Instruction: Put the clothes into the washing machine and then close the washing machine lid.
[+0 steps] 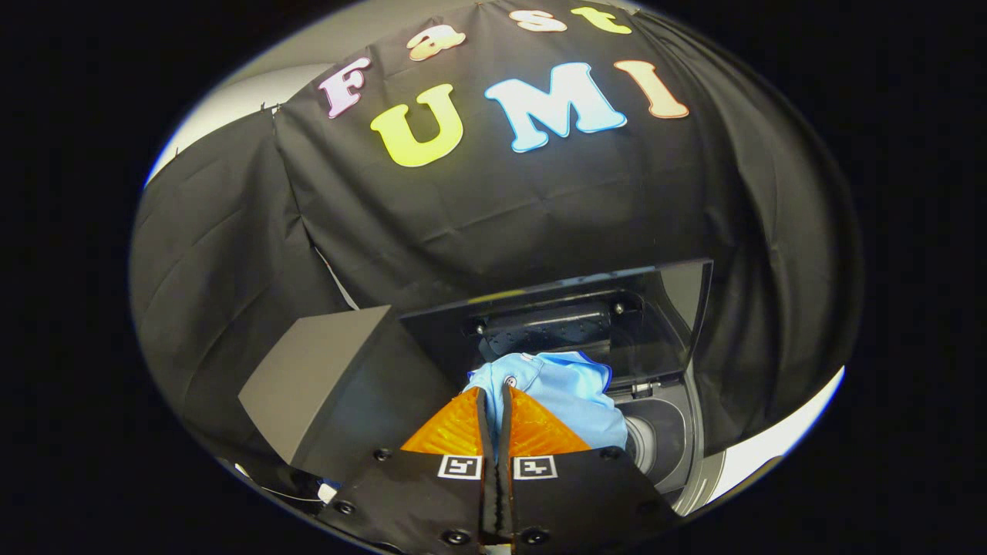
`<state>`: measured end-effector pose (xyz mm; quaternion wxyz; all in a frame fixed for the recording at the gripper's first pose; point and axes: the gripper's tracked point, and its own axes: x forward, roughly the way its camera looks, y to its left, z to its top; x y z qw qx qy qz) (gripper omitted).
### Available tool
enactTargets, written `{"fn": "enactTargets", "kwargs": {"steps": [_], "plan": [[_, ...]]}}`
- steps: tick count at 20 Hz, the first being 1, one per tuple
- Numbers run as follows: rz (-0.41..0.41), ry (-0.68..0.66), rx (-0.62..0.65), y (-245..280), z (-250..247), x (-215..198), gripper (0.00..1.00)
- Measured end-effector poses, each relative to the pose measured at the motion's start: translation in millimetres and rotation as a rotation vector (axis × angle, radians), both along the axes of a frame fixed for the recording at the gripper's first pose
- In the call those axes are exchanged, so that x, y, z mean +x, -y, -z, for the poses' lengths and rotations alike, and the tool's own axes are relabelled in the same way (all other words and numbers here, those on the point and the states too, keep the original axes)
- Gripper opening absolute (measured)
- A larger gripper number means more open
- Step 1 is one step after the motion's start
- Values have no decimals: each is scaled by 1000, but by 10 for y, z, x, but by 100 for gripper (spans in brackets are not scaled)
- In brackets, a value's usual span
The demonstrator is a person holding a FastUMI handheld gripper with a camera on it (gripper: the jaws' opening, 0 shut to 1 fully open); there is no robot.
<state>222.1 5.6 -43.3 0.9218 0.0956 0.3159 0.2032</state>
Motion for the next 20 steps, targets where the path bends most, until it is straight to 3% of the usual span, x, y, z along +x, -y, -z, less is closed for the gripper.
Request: {"fn": "enactTargets", "kwargs": {"steps": [20], "plan": [[39, -128, -186, 303, 1135, -106, 5]]}}
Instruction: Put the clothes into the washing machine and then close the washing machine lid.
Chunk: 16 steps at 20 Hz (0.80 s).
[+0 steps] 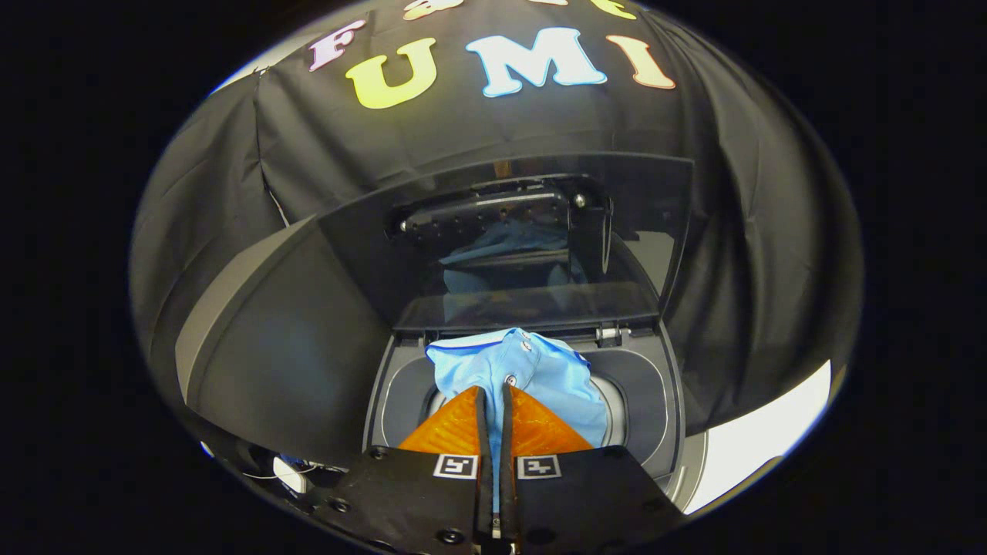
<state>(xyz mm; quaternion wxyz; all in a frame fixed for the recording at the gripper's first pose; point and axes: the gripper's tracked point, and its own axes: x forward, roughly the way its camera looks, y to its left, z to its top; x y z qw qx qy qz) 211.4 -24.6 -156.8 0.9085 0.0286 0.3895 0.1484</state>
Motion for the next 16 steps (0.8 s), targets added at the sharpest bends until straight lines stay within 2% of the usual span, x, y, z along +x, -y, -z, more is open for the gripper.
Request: {"fn": "enactTargets", "kwargs": {"steps": [2, 3, 5, 9, 13, 16], "plan": [[-4, -33, -3, 13, 98, -56, 8], [-7, -40, -5, 7, 138, -167, 13], [-12, -20, -8, -6, 148, -186, 34], [-14, 1, -79, 74, 133, -193, 98], [-3, 2, -69, 67, 135, -224, 98], [2, 51, -75, 54, -17, -193, 98]]}}
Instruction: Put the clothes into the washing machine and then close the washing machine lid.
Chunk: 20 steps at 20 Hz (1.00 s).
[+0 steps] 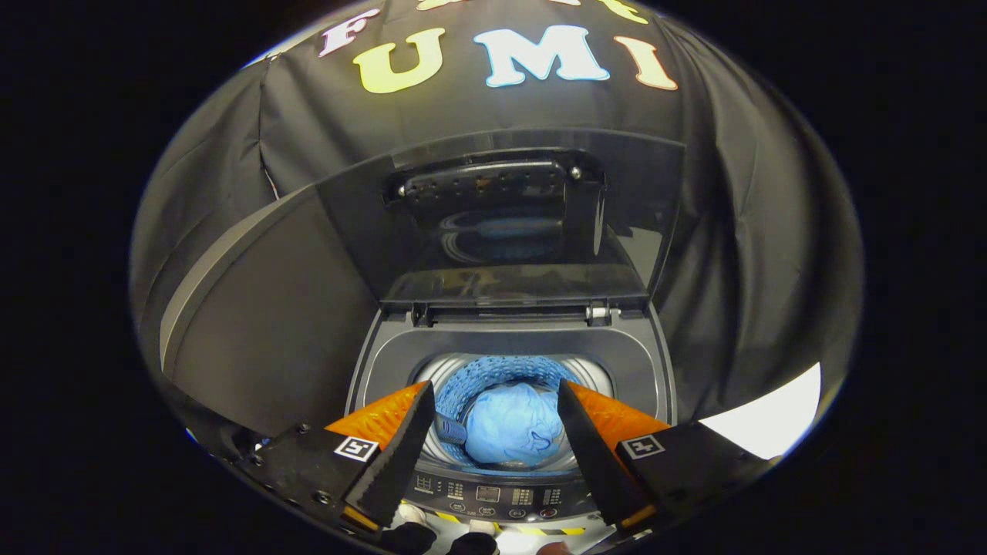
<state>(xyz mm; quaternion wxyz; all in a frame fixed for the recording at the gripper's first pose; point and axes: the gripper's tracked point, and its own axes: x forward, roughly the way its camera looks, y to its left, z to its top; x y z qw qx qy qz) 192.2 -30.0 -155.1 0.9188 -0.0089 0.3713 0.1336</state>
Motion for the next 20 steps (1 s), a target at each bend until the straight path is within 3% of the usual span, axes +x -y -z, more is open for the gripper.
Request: {"fn": "enactTargets", "kwargs": {"steps": [10, 20], "plan": [[-5, 262, -24, -153, -889, 398, 98], [18, 469, -30, -362, -1467, 864, 98]]}}
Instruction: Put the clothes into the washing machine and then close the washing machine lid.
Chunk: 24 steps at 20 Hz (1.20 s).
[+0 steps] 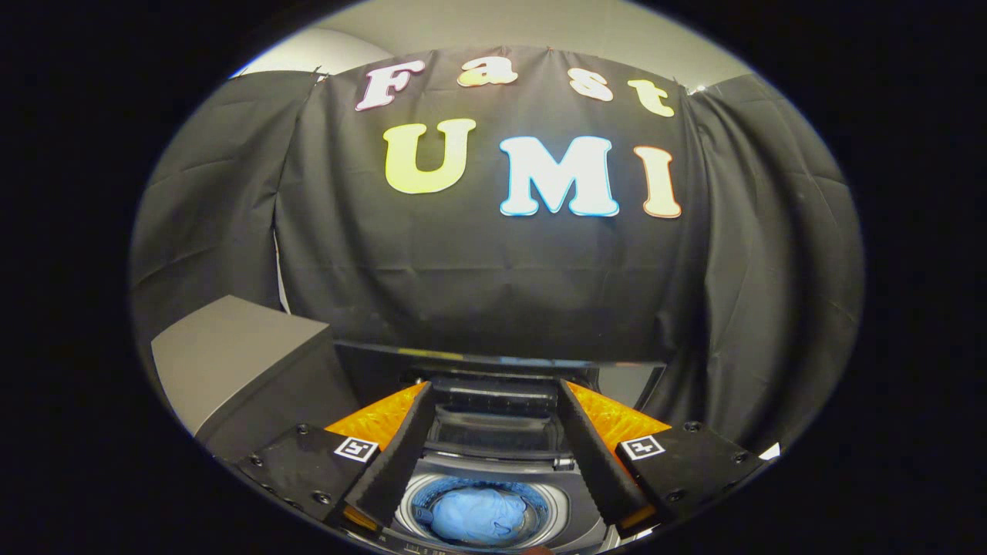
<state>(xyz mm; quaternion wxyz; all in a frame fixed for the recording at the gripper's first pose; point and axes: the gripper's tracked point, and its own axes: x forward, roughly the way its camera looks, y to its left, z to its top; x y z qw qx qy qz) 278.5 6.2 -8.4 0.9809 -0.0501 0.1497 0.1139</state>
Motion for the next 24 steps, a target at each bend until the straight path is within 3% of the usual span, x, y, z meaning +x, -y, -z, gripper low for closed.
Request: {"fn": "enactTargets", "kwargs": {"steps": [13, 18, 24], "plan": [[94, 16, 16, -136, 109, 836, 98], [115, -52, 50, -167, 319, 926, 98], [106, 5, 49, -162, 299, 878, 99]]}}
